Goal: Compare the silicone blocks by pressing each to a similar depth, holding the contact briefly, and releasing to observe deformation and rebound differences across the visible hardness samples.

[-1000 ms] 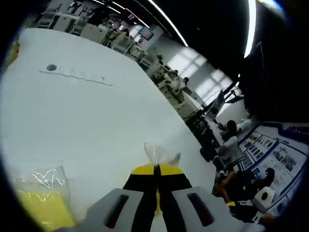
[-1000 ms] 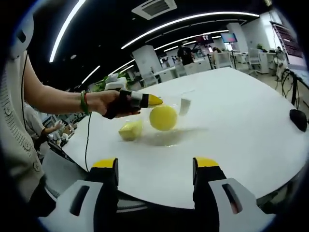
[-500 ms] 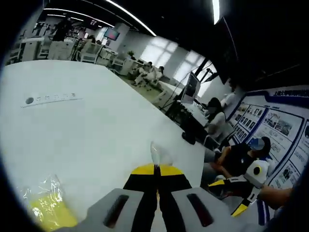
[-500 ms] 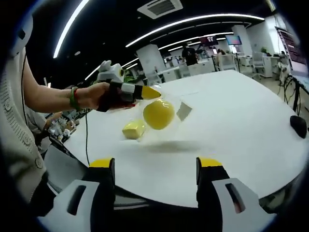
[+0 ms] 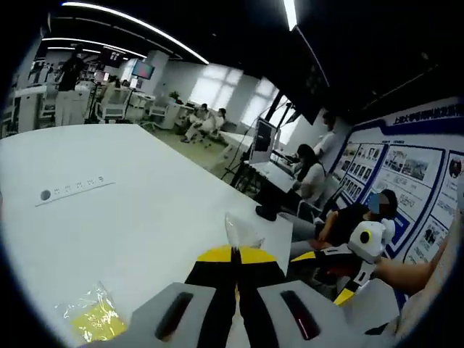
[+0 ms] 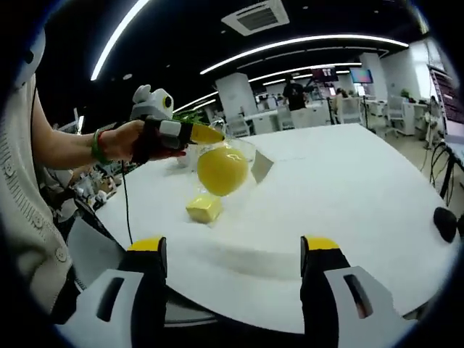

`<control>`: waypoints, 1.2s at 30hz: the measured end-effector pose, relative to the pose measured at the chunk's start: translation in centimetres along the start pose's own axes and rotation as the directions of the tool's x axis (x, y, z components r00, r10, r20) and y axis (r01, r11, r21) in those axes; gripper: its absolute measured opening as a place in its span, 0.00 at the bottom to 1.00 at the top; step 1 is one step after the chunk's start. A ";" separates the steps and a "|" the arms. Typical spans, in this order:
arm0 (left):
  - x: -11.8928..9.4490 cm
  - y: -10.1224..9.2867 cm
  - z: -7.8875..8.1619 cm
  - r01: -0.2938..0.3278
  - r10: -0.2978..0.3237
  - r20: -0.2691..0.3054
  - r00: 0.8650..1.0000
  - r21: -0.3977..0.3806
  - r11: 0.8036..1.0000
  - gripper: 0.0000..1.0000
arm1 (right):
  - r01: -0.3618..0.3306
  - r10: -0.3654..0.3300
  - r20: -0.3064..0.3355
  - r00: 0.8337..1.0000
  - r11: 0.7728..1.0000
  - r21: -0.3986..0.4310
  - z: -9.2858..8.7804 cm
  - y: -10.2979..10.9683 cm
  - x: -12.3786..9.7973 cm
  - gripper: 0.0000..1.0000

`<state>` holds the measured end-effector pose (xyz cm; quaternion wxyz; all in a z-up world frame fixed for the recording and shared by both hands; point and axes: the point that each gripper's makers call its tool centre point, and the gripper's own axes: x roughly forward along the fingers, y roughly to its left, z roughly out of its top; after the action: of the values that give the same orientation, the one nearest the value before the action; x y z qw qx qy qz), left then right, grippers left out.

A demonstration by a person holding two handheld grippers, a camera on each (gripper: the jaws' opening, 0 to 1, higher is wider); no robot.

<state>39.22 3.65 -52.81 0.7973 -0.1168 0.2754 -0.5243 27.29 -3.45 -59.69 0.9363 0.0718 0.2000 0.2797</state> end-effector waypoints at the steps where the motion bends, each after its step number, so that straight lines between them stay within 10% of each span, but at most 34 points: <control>1: -0.4 0.1 0.2 -0.006 0.006 0.004 1.000 -0.011 1.000 0.00 | -0.004 0.004 0.002 1.000 1.000 -0.010 0.4 0.0 0.1 0.70; 16: -9.2 -0.5 2.5 -0.067 0.059 0.080 0.995 0.096 0.993 0.00 | -0.222 0.221 -0.032 0.975 0.949 -0.223 7.6 5.5 5.6 0.78; 36: -14.7 0.6 0.6 -0.119 0.109 0.100 0.989 0.096 0.988 0.00 | -0.477 0.415 -0.237 0.878 0.790 -0.386 8.1 13.6 12.9 0.82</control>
<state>35.62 17.04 -48.00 0.8430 -0.0846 0.2166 -0.4851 33.73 14.83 -53.25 0.8191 -0.1127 0.1753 0.5345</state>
